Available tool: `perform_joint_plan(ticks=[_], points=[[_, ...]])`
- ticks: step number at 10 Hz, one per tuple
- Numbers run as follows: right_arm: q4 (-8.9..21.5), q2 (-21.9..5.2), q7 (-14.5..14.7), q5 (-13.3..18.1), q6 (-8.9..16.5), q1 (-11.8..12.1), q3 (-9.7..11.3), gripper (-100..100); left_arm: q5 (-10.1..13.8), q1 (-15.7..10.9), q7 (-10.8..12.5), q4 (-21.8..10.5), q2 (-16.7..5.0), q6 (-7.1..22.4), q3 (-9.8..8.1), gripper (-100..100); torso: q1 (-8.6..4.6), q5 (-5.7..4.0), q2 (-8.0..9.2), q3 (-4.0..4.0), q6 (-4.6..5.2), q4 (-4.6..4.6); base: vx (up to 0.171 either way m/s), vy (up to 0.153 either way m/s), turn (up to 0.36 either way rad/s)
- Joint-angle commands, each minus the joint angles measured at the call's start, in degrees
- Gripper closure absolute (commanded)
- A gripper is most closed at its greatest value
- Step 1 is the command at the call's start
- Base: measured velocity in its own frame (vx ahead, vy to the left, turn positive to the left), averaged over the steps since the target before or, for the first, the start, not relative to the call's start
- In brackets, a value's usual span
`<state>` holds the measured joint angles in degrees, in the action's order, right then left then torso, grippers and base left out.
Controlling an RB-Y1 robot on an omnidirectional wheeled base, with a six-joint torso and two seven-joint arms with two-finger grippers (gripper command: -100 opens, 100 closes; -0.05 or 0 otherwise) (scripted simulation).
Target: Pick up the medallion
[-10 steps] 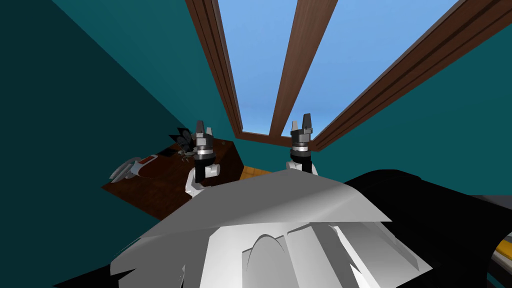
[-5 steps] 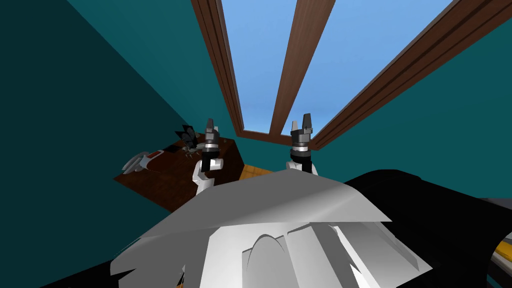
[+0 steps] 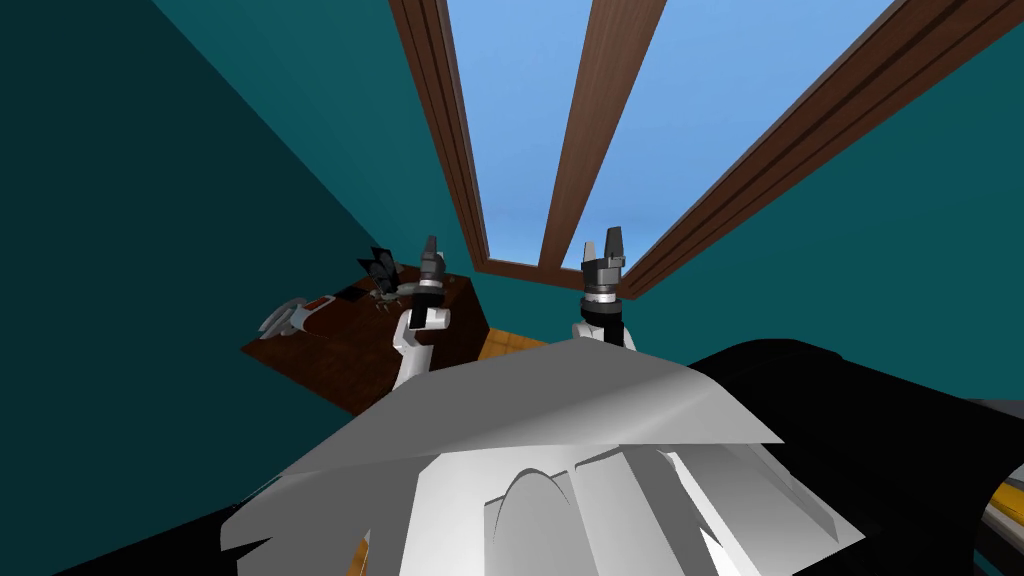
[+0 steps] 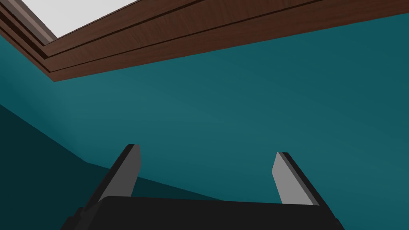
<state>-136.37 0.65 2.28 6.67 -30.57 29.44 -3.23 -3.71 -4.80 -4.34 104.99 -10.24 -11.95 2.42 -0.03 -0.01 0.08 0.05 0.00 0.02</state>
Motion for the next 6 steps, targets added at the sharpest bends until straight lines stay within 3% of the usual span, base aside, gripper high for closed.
perform_joint_plan(ticks=[1,2,3,6], points=[[0.0,0.0,0.0,0.0,0.0,0.0,0.0,0,0.1,-1.6,-0.2,-1.6,0.0,1.7,0.15,-100,0.0,0.0,0.0,0.0,0.0,0.0,-0.028,0.0,0.022],[0.0,0.0,0.0,0.0,0.0,0.0,0.0,0,0.3,-4.0,-0.4,-4.1,0.0,4.0,0.37,-100,0.01,0.0,-0.01,0.0,0.0,0.0,-0.037,0.004,0.052],[0.0,0.0,0.0,0.0,0.0,0.0,0.0,0,0.3,-4.4,-0.4,-4.5,0.0,4.4,0.37,-100,0.02,0.0,0.01,0.01,0.0,0.0,-0.031,0.003,0.019],[0.0,0.0,0.0,0.0,0.0,0.0,0.0,0,0.6,-9.4,-0.9,-9.2,0.1,9.8,0.58,-100,0.02,0.01,-0.02,-0.01,-0.01,0.0,-0.025,0.006,0.038]])
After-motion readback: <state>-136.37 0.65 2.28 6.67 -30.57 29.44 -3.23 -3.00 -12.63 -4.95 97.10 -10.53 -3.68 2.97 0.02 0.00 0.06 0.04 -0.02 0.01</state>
